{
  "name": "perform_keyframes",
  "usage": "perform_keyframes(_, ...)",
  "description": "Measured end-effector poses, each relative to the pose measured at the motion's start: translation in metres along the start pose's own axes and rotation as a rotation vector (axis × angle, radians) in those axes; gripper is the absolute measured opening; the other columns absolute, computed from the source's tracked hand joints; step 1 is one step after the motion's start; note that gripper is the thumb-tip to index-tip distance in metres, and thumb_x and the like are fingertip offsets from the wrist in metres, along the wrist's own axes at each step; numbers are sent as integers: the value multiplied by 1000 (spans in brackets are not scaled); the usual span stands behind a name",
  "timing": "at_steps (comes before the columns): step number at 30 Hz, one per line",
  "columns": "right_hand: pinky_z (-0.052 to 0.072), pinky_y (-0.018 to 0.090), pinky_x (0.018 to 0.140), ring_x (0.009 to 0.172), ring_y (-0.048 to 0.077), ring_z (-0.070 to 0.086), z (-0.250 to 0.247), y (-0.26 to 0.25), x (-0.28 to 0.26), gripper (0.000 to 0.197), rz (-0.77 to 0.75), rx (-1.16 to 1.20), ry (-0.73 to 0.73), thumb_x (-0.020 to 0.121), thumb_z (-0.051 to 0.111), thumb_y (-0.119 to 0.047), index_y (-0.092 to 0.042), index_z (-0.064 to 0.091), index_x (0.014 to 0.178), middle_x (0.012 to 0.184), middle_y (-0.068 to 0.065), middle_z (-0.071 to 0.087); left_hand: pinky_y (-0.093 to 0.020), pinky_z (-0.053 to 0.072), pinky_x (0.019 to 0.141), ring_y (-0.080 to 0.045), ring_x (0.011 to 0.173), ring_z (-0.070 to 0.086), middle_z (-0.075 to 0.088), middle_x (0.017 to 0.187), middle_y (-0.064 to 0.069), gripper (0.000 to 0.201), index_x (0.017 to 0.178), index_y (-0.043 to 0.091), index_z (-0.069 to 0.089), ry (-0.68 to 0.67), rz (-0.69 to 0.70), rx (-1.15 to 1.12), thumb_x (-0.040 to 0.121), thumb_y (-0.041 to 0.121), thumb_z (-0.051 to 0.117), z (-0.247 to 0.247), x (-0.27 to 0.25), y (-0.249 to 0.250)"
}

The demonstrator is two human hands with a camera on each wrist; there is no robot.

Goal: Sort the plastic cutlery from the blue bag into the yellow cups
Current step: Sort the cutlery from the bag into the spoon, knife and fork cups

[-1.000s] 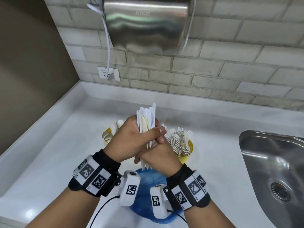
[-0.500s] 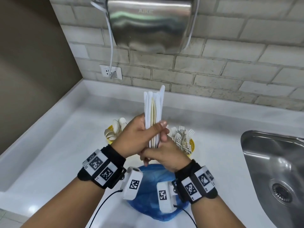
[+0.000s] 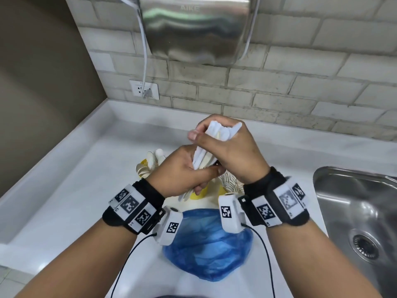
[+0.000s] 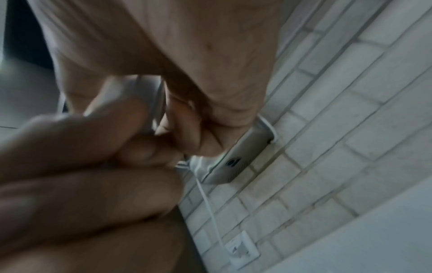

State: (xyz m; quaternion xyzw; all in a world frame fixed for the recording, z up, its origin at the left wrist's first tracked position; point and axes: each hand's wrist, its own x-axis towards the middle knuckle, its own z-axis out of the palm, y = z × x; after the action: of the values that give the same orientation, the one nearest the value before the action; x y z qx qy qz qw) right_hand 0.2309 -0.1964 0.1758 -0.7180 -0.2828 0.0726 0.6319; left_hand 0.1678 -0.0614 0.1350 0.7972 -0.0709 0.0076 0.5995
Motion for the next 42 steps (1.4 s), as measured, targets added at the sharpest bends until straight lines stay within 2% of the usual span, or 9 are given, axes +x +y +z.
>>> perform_keyframes(4, 45, 20, 55, 55, 9, 58, 7, 7, 7, 16, 40, -8, 128, 85, 72, -4, -7, 67, 69, 58, -4, 61, -41, 50, 55, -24, 45, 55, 60, 55, -9, 34, 66, 29, 63, 24, -35, -24, 91, 12, 76, -3, 2, -2)
perform_keyframes(8, 42, 20, 52, 51, 8, 52, 5, 8, 15, 16, 6, -60, 225, 82, 70, -6, -11, 67, 67, 55, -8, 57, -45, 58, 75, -28, 66, 70, 73, 76, -11, 18, 93, 22, 65, 67, -26, 18, 85, 20, 81, -12, 3, -9)
perform_keyframes(12, 39, 22, 51, 50, 12, 50, 2, 10, 25, 21, -51, -28, 347, 80, 69, -8, -13, 60, 62, 52, -7, 53, -34, 57, 75, -12, 78, 69, 72, 88, 4, 33, 114, 29, 63, 211, 9, 304, 85, 34, 79, -13, 1, -21)
perform_keyframes(16, 43, 33, 43, 45, 36, 55, 6, 14, 28, 32, 10, 72, 242, 81, 79, -23, 3, 60, 79, 61, 19, 59, -27, 54, 73, -10, 79, 67, 72, 87, 4, 24, 113, 22, 64, 260, 79, 343, 90, 23, 71, -10, 7, -29)
perform_keyframes(23, 39, 24, 38, 49, 25, 58, 0, 22, 28, 48, 201, 126, 167, 82, 86, -30, 8, 64, 97, 71, 17, 71, -30, 53, 72, -11, 78, 66, 71, 87, 3, 25, 114, 22, 65, 297, 51, 387, 90, 25, 70, -12, 17, -48)
perform_keyframes(29, 37, 25, 39, 44, 31, 54, 6, 31, 29, 28, 244, 60, 110, 79, 83, -35, -12, 70, 72, 69, 32, 67, -36, 55, 73, -13, 76, 68, 71, 87, 2, 20, 108, 20, 62, 260, 26, 385, 90, 22, 69, -6, 20, -55)
perform_keyframes(33, 40, 26, 44, 42, 29, 57, 7, 40, 37, 18, 230, -55, 197, 76, 73, -19, -2, 66, 72, 61, 18, 68, -33, 55, 71, -9, 76, 67, 71, 89, 3, 30, 112, 18, 59, 270, -6, 378, 90, 33, 74, -4, 23, -55)
perform_keyframes(39, 43, 24, 43, 39, 25, 59, -5, 52, 41, 12, 195, -159, 317, 76, 69, -16, -4, 68, 71, 53, 6, 63, -18, 51, 77, 0, 93, 60, 57, 111, 10, 82, 134, 27, 44, 313, -99, 400, 70, 53, 88, -8, 9, -68)
perform_keyframes(42, 42, 21, 42, 37, 21, 58, -12, 61, 40, 14, 208, -189, 366, 76, 68, -17, -4, 70, 70, 50, 3, 62, -23, 51, 68, -9, 72, 63, 57, 96, 5, 61, 123, 25, 48, 470, -104, 423, 77, 39, 85, -3, -9, -80)
